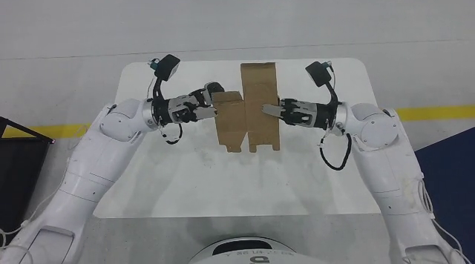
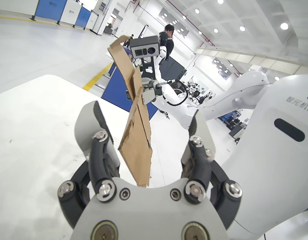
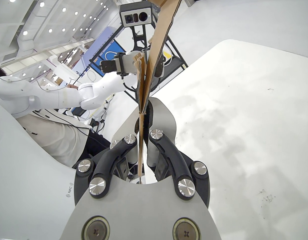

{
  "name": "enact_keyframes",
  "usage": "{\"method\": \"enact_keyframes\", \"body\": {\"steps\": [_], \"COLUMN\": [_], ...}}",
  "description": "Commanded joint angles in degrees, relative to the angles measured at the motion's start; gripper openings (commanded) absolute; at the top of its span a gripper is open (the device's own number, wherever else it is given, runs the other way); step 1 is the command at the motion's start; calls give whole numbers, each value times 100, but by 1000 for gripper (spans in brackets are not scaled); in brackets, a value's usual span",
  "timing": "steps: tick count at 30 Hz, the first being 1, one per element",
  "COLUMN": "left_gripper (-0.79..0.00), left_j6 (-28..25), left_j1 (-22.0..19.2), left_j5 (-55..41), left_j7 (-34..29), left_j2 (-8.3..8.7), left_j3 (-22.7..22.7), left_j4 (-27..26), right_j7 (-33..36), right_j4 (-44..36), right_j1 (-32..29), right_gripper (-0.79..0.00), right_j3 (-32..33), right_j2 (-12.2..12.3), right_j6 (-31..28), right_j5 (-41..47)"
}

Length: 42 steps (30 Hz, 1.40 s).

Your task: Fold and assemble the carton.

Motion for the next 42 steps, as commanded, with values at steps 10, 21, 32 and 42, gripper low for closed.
{"method": "enact_keyframes", "body": {"steps": [10,21,32,42], "left_gripper": [-431,-785,-785,-785], "left_j6": [-88,-88,-88,-88], "left_j1": [-435,-871,-1056,-374], "left_j5": [-48,-437,-710,1624], "left_j7": [91,91,214,3643], "left_j2": [234,246,304,-118], "left_j3": [596,1357,1233,681], "left_j4": [277,457,950,1227], "right_j7": [-13,15,-263,-490], "right_j4": [-167,-252,-150,-150], "right_j1": [-28,-65,47,43], "right_gripper": [-785,-785,0,0], "right_j3": [-162,-261,-80,115], "right_j2": [64,141,223,247], "right_j6": [-27,-60,64,96], "right_j5": [90,42,-70,-139]}}
